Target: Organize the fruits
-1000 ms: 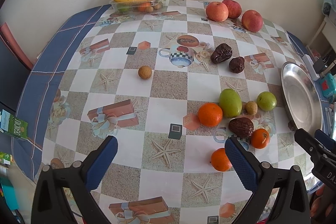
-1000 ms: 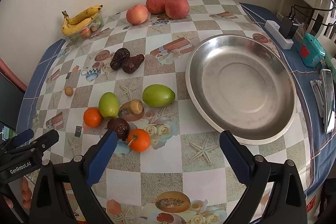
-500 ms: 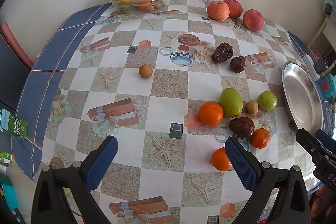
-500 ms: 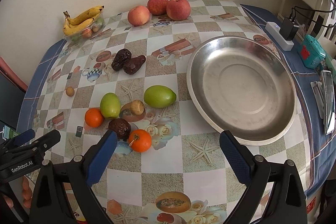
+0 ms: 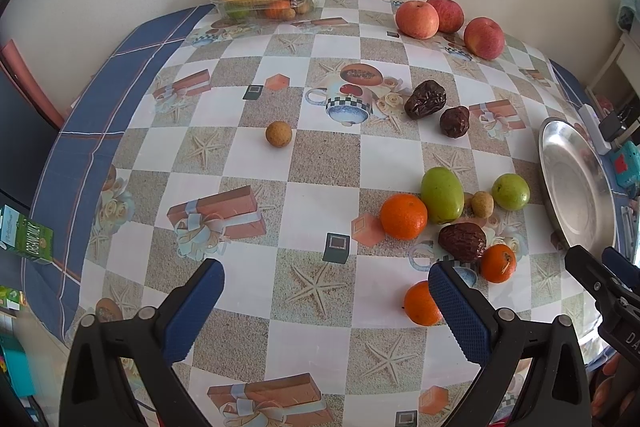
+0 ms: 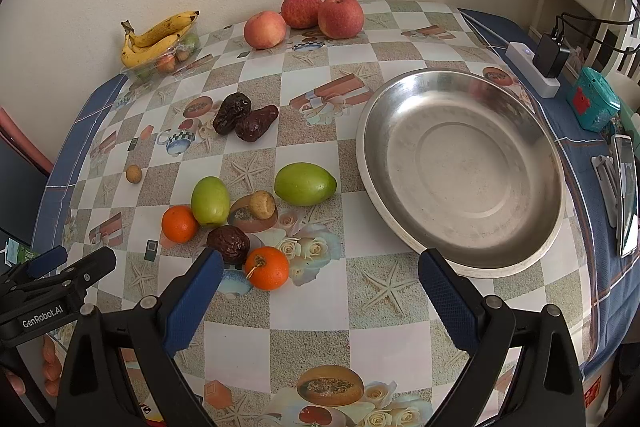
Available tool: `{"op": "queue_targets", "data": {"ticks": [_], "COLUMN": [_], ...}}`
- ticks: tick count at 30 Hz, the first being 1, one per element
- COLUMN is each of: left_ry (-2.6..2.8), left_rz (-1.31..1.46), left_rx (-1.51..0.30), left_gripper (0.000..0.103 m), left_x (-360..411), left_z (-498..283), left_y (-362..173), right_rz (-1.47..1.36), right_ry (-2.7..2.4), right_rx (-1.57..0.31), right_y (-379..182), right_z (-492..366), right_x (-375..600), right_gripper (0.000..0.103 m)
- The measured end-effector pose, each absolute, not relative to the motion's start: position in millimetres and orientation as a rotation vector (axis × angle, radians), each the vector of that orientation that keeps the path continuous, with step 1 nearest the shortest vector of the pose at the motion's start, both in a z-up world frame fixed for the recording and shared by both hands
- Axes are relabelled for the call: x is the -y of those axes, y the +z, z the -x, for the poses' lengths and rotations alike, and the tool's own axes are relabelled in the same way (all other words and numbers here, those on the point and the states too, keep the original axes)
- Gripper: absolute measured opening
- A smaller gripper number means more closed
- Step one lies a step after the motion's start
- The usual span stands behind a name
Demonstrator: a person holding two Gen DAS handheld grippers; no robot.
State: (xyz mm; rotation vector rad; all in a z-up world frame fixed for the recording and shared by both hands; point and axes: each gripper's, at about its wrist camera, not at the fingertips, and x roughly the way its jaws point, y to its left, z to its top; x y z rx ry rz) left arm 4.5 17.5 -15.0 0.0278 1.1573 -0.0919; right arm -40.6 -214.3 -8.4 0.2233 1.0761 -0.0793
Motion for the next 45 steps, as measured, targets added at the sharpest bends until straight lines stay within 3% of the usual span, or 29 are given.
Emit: {"op": "queue_targets", "data": {"ticks": [45], "left_ry": [-0.087], "left_rz": [0.01], "left_rx": [-1.139], "left_gripper": [0.103], "left_x": [-15.2], "left_z": [-27.8], "left_y": [-13.5], "right_rz": [-0.224], "right_ry": [-0.041], "right_rx": [-1.124], "right_y": [-21.6], "right_z": [25.1], "right_x": [205.7], "right_gripper": [0.098]}}
